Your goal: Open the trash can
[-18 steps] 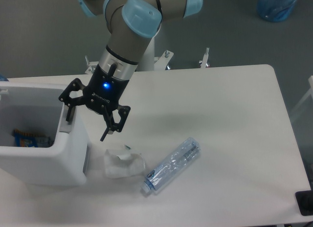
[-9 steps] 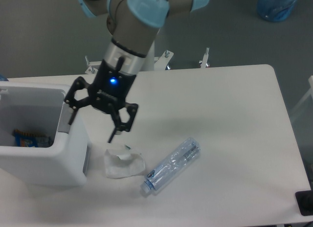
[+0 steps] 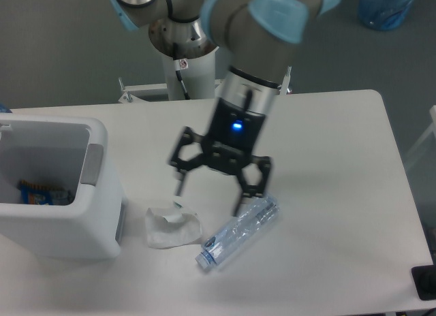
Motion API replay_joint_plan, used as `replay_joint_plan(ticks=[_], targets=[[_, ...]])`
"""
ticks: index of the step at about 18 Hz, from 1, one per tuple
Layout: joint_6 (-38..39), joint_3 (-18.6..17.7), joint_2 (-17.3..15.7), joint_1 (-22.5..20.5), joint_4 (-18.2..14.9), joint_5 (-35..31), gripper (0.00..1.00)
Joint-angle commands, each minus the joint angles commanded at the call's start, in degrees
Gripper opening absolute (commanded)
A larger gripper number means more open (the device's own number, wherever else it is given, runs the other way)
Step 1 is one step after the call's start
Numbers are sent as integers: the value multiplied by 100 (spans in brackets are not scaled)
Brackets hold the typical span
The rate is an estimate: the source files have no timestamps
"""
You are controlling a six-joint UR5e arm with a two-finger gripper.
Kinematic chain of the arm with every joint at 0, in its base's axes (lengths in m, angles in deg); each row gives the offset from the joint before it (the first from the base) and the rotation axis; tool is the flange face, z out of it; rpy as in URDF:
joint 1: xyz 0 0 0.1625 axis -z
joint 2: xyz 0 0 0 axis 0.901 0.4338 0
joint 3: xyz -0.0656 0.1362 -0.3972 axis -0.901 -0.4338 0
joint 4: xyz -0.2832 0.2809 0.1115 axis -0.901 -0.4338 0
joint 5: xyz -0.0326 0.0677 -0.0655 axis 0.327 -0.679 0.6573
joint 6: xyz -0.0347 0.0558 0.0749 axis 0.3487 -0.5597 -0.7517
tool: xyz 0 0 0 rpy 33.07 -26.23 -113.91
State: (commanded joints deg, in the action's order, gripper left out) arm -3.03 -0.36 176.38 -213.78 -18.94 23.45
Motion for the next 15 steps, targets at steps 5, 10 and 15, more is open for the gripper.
replay_joint_plan(ticks=[5, 10, 15], targets=[[-1128, 675, 641, -256, -824, -1100, 100], [-1978, 1380, 1196, -195, -1257, -2109, 100], [-2658, 1275, 1232, 121, -1292, -2929, 100]])
